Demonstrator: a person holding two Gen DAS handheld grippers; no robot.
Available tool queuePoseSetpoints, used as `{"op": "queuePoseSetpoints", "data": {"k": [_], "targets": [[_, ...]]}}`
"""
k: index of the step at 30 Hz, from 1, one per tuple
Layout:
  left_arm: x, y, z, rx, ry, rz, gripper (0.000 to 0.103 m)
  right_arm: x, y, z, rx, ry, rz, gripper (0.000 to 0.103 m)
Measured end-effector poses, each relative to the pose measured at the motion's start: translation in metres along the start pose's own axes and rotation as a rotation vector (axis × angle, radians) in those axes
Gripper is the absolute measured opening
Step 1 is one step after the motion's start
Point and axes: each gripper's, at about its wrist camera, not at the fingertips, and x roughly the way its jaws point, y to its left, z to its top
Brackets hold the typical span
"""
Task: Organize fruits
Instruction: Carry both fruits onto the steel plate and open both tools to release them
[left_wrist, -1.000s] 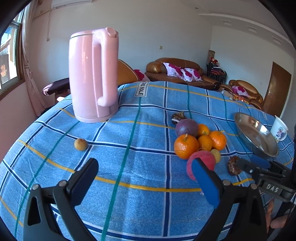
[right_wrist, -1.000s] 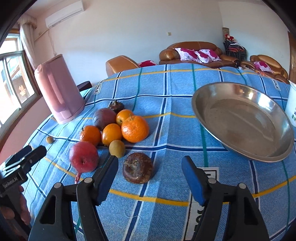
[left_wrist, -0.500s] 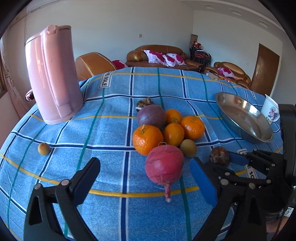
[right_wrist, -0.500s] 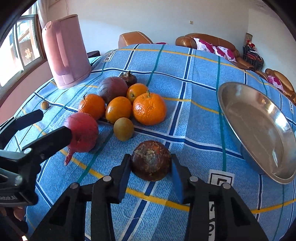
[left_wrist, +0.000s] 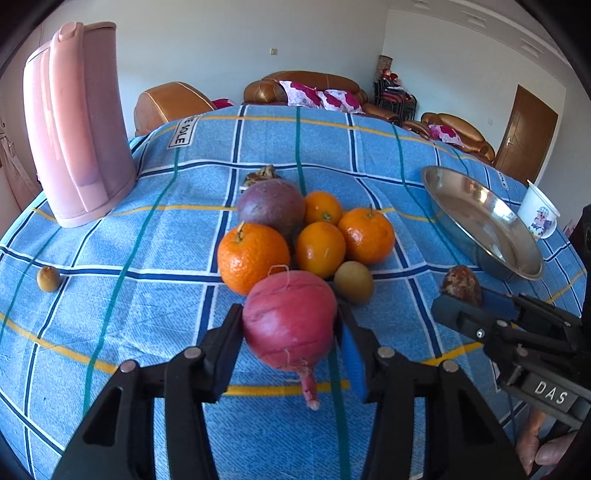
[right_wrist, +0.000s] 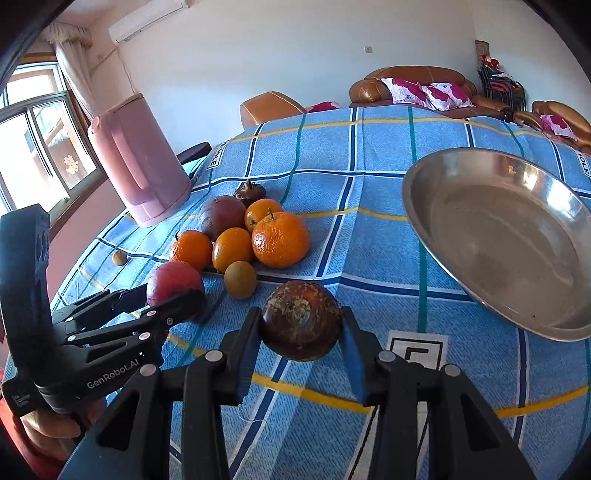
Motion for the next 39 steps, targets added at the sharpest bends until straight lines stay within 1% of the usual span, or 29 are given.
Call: {"op": "queuePoseSetpoints", "data": {"k": [2,6,8,12,15,18,21,23,26,29,33,37,39], "targets": [[-0.004,0.003,0.0,-0.023,-0.02,-0.006,0.051,-0.006,0.0,0.0,-0.013,-0.033,-0.014,0.043],[-0.02,0.007,-0.002,-0.057,-0.105,-0.002,0.051,-0.02,-0.001,0.004,-0.039,-0.11,-0.043,0.043],[-0.027,0.006,-0.002,-0.059,-0.136,-0.014,0.051,-0.027,-0.003,0.007,-0.049,-0.148,-0.043,0.043],[-0.041,-0.008,0.002,-0.034,-0.197,-0.012,0.051,-0.042,-0.013,0.012,-0.045,-0.215,-0.044,0.043],[-0.048,-0.022,0.006,-0.015,-0.232,-0.032,0.051,-0.054,-0.023,0.013,-0.049,-0.258,-0.047,0.043],[-0.049,-0.038,0.011,-0.001,-0.255,-0.048,0.051,-0.063,-0.033,0.013,-0.067,-0.284,-0.082,0.043],[-0.046,-0.059,0.018,0.021,-0.252,-0.069,0.051,-0.069,-0.05,0.014,-0.071,-0.3,-0.141,0.043],[-0.043,-0.076,0.021,0.045,-0.256,-0.074,0.051,-0.075,-0.065,0.015,-0.055,-0.309,-0.175,0.043],[-0.04,-0.102,0.028,0.076,-0.265,-0.106,0.051,-0.083,-0.089,0.018,-0.023,-0.325,-0.227,0.043],[-0.035,-0.129,0.033,0.116,-0.275,-0.124,0.051,-0.088,-0.112,0.021,0.0,-0.334,-0.304,0.043],[-0.026,-0.161,0.039,0.154,-0.276,-0.158,0.051,-0.094,-0.148,0.024,0.047,-0.324,-0.368,0.043],[-0.013,-0.19,0.043,0.182,-0.264,-0.175,0.051,-0.094,-0.17,0.025,0.05,-0.298,-0.445,0.043],[-0.004,-0.202,0.045,0.187,-0.249,-0.185,0.051,-0.092,-0.182,0.026,0.065,-0.277,-0.463,0.043]]}}
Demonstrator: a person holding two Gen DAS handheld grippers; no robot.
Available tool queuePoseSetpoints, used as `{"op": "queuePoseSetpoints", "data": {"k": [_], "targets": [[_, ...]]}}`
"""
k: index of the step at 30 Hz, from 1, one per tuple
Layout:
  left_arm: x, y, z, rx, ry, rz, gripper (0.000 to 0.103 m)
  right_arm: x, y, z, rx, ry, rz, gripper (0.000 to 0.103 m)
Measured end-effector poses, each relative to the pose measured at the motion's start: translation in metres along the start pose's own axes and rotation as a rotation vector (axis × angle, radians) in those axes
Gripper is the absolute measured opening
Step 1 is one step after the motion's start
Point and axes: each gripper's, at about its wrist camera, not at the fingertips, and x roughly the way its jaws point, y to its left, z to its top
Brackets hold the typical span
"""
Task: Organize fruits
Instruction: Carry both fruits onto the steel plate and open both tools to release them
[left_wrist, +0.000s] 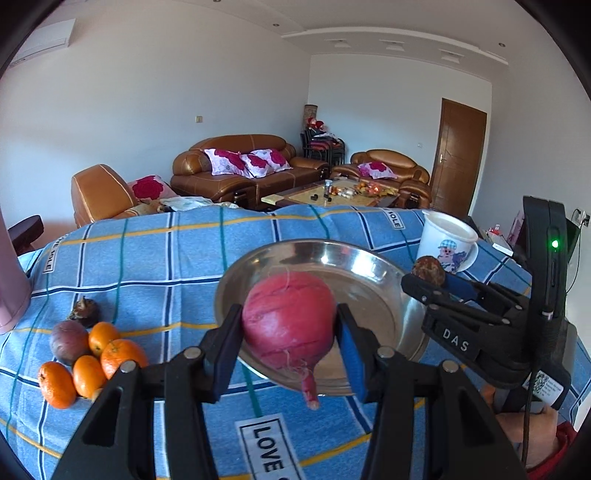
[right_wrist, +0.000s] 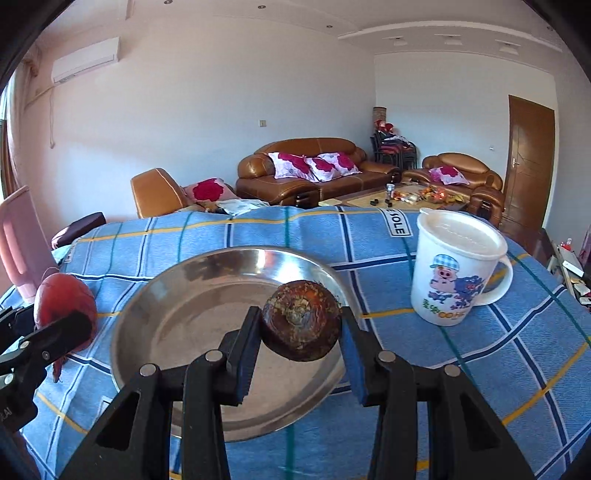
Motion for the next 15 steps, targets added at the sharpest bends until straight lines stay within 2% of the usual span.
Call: {"op": "queuePoseSetpoints", "data": {"k": [10,15], "targets": [[0.048,-0.03,-0.001,0.011,0.083,-0.021,0.051,0.024,-0.011,0.002,0.004,0.111,0.027,0.044],[0.061,-0.031,-0.008,0.022,0.131,-0.001,0.051,0.024,-0.005,0.0,-0.02,0.119,0.008,0.044]]}}
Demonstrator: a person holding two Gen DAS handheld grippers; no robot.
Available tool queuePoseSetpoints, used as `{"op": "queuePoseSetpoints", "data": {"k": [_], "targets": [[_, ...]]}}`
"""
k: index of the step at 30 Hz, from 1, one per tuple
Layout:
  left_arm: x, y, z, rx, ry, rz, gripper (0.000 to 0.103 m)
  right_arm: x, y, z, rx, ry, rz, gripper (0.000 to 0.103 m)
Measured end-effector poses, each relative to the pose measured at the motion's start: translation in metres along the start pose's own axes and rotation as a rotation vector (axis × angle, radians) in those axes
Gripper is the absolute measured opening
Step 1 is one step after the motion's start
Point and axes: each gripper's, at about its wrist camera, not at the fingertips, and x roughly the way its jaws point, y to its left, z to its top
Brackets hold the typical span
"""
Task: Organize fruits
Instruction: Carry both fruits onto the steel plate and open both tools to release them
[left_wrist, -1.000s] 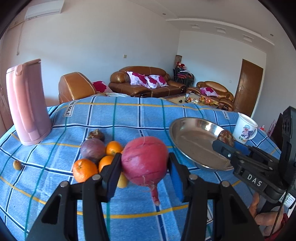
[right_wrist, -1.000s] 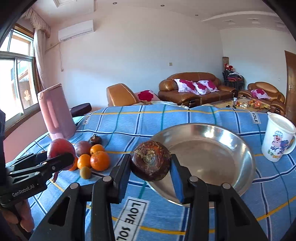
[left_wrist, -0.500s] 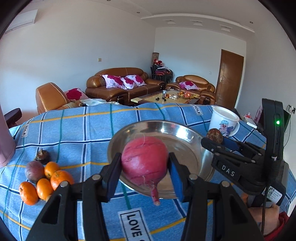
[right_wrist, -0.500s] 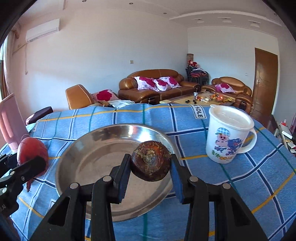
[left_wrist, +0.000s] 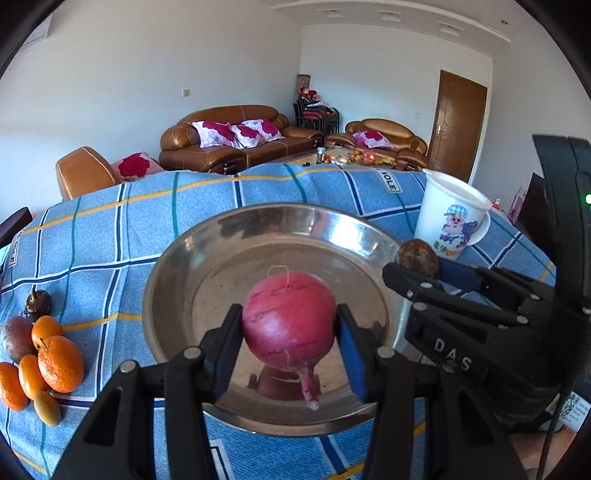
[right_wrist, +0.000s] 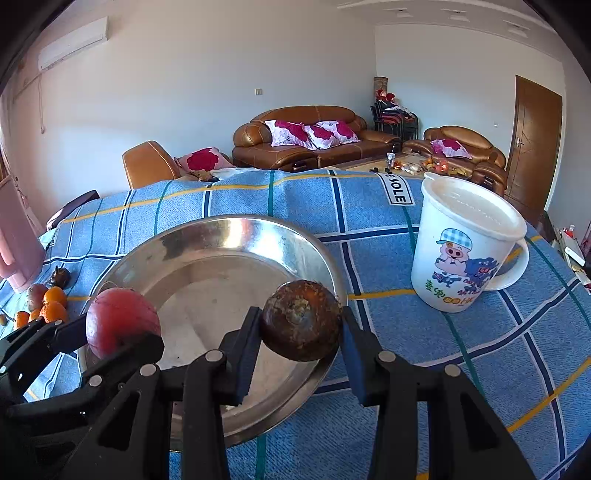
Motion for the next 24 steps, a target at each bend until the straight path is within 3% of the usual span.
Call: {"op": "queuePoseSetpoints", "data": {"k": [17,24], "targets": [[0.017,0.005,-0.003,-0.035,0.079,0.008,0.051,0.003,0.008,0.001,-0.024,0.005,-0.013,0.044],[0.016,0.006,-0.003,-0.042,0.062,0.03,0.054,-0.003,0.001,-0.001,0.01,-0.023,-0.002,0.052]]}}
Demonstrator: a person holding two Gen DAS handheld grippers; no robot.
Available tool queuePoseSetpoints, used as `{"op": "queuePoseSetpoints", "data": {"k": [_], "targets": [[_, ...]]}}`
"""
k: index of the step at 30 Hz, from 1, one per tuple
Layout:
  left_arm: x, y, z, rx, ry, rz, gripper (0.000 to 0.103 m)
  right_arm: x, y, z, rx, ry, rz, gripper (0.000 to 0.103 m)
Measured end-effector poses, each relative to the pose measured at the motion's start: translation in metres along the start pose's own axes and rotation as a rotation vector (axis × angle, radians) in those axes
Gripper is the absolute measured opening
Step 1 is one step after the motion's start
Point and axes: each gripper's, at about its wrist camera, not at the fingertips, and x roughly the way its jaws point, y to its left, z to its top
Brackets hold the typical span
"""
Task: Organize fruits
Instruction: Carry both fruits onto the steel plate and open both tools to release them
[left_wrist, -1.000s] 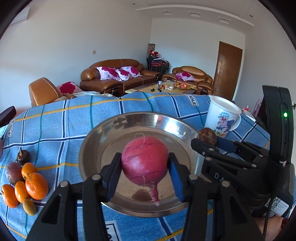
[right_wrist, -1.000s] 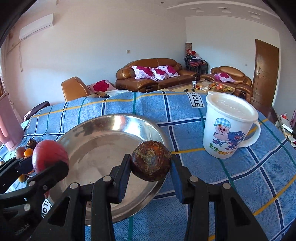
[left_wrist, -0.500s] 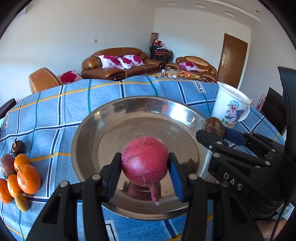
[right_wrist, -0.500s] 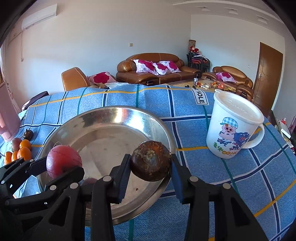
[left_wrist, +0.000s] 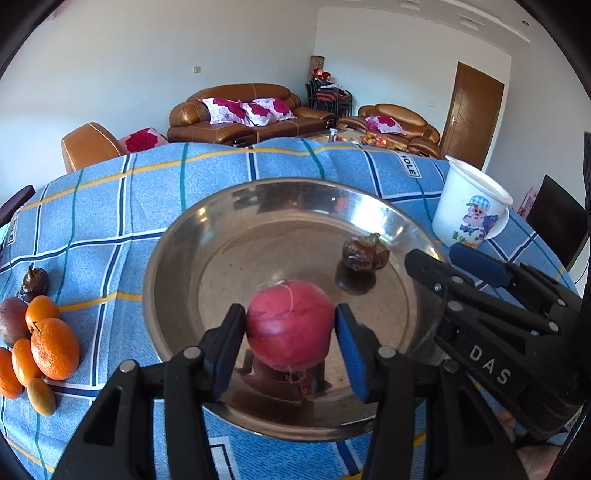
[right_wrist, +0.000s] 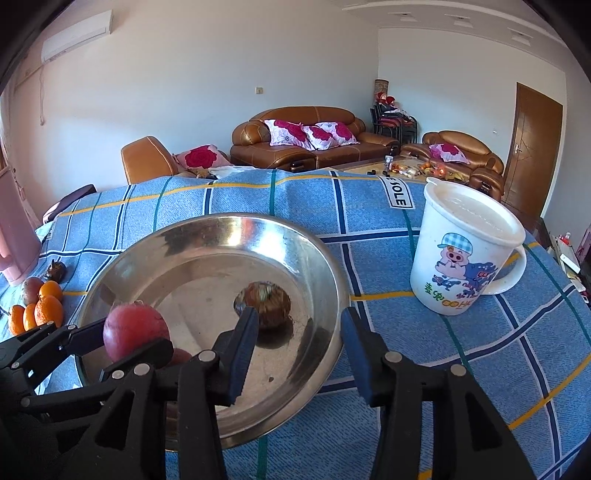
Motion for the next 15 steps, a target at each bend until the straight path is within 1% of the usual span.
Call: {"op": "queuePoseSetpoints", "data": {"k": [1,2,3,4,5,6,8,9,11,13,15], "targets": [[-0.003,-0.001,0.0,0.003,-0.021,0.009,0.059,-0.003,-0.002,0.0,0.012,-0.014,-0.003,0.052],[-0.006,-0.002,0.001,0.006,-0.043,0.022,0.066,-0.006,-0.004,0.0,0.025,-0.03,-0.007,0.052],[-0.01,-0.002,0.001,0.009,-0.065,0.035,0.07,-0.009,-0.007,0.0,0.039,-0.047,-0.01,0.053],[-0.015,-0.002,0.0,0.012,-0.092,0.047,0.078,-0.012,-0.01,0.001,0.055,-0.067,-0.01,0.054],[-0.02,-0.002,0.0,0.015,-0.122,0.054,0.086,-0.016,-0.013,0.002,0.071,-0.09,-0.01,0.059],[-0.025,-0.002,0.0,0.018,-0.155,0.063,0.089,-0.022,-0.016,0.002,0.086,-0.119,-0.014,0.065],[-0.037,-0.001,0.001,0.018,-0.222,0.084,0.103,-0.034,-0.02,0.002,0.105,-0.19,-0.03,0.069],[-0.043,0.001,0.0,0.011,-0.251,0.095,0.103,-0.039,-0.021,0.003,0.111,-0.221,-0.037,0.069],[-0.049,0.006,0.001,-0.006,-0.282,0.104,0.103,-0.049,-0.024,0.003,0.123,-0.281,-0.065,0.07],[-0.052,0.01,0.002,-0.02,-0.29,0.121,0.103,-0.056,-0.026,0.002,0.128,-0.327,-0.092,0.072],[-0.053,0.013,0.001,-0.02,-0.291,0.137,0.103,-0.058,-0.027,0.002,0.133,-0.347,-0.1,0.074]]}}
